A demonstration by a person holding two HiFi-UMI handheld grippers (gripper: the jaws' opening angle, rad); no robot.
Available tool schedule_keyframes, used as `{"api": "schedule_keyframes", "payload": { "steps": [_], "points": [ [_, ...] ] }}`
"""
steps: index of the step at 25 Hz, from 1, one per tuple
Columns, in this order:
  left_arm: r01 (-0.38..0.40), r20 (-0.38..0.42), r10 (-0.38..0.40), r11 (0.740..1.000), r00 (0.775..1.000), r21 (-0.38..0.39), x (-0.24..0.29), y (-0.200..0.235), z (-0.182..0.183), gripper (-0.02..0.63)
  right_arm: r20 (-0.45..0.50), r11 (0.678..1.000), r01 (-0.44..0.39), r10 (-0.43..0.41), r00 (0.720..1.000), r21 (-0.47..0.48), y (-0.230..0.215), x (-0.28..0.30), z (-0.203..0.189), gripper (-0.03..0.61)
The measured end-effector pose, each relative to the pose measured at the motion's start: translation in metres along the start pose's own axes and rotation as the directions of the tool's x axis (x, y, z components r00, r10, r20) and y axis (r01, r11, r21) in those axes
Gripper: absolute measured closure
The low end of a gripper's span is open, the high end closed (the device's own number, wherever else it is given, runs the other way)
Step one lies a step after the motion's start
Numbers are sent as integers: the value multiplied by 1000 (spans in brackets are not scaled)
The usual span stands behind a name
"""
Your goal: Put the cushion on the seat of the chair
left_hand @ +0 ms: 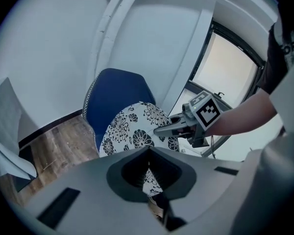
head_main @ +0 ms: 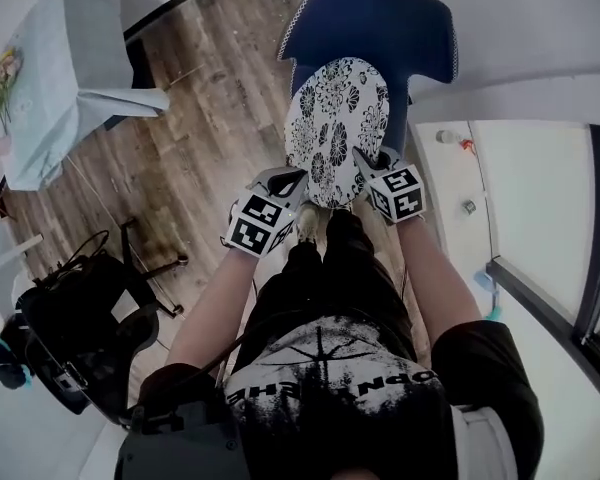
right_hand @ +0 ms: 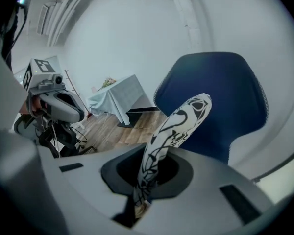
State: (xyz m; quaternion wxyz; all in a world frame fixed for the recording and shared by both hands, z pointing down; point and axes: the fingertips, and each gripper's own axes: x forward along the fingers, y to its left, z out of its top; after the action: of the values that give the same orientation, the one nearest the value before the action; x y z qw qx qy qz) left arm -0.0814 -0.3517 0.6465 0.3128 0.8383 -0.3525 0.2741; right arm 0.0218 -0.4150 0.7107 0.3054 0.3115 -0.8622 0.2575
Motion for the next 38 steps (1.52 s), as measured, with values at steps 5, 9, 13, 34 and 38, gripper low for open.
{"api": "schedule_keyframes", "payload": {
  "steps": [5,9,13,34,38],
  "points": [
    [12,-36,-12,1000,999,11,27,-7,5,598,-52,996,34,-30,998,87,-41,4,-37,552],
    [18,-64,-17,999,998,27,48,-14,2,598,-108,995,32,-21,994,99,-65,10,-70,552],
    [37,-89,-35,999,995,32,76,-28,1,598,-171,994,34,-16,985,101,-97,17,-99,552],
    [123,-62,-123,992,990,-18,146,-33,28,598,-435,942,161,-18,900,295,-193,73,-230,551],
    [120,-71,-120,993,990,-3,151,-29,31,598,-439,929,174,-14,898,326,-193,75,-233,551]
  ]
}}
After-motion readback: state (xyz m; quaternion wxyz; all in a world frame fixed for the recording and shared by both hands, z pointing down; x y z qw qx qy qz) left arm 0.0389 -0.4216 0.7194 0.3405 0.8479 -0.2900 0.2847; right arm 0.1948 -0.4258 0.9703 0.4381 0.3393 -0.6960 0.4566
